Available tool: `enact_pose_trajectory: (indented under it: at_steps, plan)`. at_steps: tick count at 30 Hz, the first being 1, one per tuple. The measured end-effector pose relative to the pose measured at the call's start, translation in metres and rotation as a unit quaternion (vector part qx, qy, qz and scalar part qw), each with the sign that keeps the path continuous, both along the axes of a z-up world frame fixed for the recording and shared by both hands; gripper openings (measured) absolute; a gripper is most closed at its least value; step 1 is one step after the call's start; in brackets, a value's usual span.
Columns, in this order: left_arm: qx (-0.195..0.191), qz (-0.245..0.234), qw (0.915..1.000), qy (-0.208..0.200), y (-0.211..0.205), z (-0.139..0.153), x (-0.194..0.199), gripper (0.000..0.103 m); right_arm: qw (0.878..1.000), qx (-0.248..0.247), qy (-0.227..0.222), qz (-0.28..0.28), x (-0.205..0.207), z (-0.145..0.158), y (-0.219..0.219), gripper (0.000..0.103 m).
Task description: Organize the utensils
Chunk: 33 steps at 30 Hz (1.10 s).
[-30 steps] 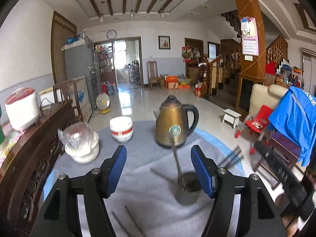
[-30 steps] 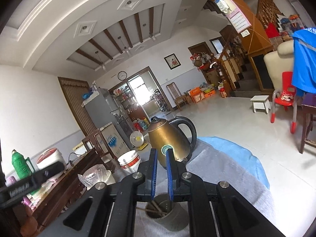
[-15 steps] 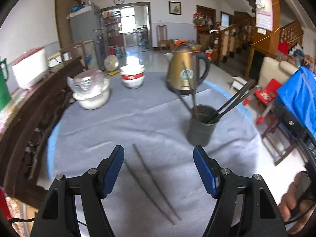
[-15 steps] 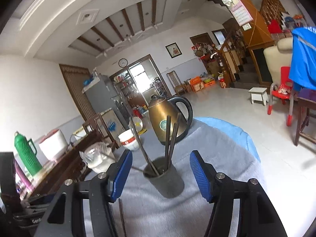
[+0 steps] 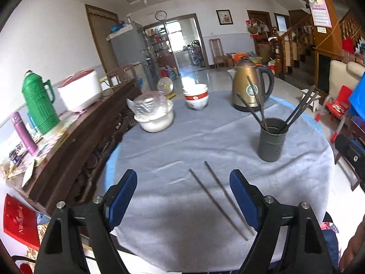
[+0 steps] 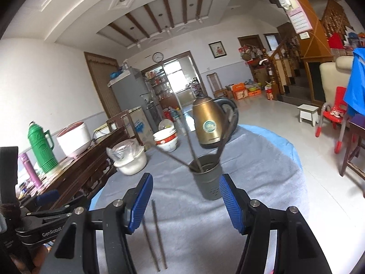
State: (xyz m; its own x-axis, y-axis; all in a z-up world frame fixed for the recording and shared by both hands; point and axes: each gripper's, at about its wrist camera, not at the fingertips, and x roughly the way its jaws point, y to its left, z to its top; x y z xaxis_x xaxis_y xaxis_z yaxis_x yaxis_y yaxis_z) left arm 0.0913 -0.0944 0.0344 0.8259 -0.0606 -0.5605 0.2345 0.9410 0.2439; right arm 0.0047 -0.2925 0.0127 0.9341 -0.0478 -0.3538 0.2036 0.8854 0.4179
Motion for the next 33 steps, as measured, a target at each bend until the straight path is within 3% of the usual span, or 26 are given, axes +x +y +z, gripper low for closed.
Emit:
enact_pose_trajectory:
  at_steps: [14,33]
  plan:
    - [-0.009,0.024,0.999,-0.037,0.038,0.018,-0.036,0.089,1.0,0.003,0.002,0.02,-0.027,0.012,0.038,0.065]
    - [0.011,0.037,0.999,-0.024,0.052,0.007,-0.041,0.09,0.998,0.032,0.02,0.049,-0.023,-0.005,0.053,0.066]
